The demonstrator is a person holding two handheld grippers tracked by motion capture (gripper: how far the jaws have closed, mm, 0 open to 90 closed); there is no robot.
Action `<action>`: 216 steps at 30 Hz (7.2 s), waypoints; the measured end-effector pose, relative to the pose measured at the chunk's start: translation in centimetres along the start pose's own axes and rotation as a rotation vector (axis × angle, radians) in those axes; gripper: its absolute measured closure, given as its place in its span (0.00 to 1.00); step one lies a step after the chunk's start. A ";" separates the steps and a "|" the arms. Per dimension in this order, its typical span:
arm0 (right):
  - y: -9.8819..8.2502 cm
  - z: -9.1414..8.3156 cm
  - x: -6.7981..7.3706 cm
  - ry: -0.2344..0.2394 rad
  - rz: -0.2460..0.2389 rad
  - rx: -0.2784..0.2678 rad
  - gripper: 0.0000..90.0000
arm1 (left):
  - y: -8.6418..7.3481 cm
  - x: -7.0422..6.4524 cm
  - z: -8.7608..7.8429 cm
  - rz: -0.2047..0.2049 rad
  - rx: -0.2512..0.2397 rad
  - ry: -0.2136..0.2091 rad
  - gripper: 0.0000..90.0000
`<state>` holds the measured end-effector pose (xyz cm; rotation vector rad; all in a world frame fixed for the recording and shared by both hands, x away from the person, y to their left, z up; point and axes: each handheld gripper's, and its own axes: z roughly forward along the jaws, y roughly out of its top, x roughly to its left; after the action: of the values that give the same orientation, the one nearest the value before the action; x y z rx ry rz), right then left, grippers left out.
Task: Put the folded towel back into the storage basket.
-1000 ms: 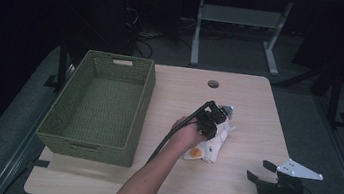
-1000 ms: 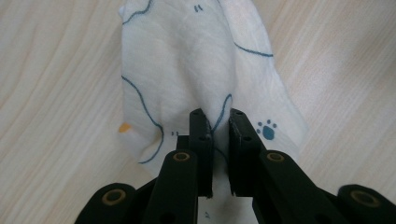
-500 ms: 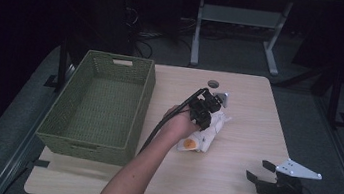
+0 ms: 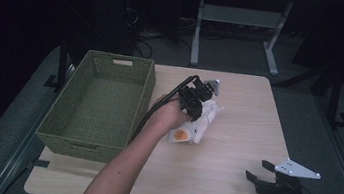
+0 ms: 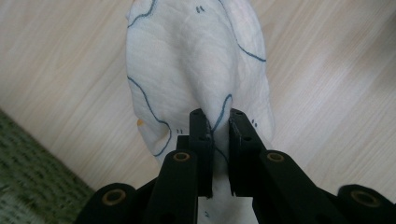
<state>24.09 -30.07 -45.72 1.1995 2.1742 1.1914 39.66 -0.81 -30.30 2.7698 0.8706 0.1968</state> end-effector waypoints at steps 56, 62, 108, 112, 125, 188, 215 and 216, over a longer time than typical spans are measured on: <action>0.1 0.6 0.4 -0.015 0.007 0.025 0.22 | -7.8 7.3 -9.1 -0.172 -0.027 0.098 0.92; 0.1 0.6 0.4 -0.018 0.007 0.026 0.21 | -8.9 8.1 -9.5 -0.190 -0.020 0.107 0.92; 0.1 1.0 0.6 -0.020 0.009 0.043 0.21 | -16.2 13.1 -8.5 -0.284 0.009 0.114 0.91; 0.1 1.1 0.5 -0.020 0.005 0.045 0.21 | -16.3 13.4 -8.3 -0.275 0.011 0.113 0.91; 0.1 1.2 0.4 -0.028 0.016 0.049 0.21 | -16.5 14.2 -6.2 -0.261 0.037 0.091 0.91; 0.0 1.5 0.3 -0.046 0.022 0.067 0.21 | -20.2 17.3 -0.8 -0.218 0.060 -0.008 0.90; 0.0 1.4 0.4 -0.048 0.022 0.071 0.21 | -20.7 18.3 -0.9 -0.258 0.025 0.120 0.62; 0.0 1.4 0.4 -0.048 0.022 0.070 0.21 | -20.7 18.3 -0.8 -0.257 0.025 0.117 0.62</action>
<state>24.76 -29.04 -46.51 1.2710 2.1895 1.0921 43.09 26.39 -33.83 2.6563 1.2540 0.3055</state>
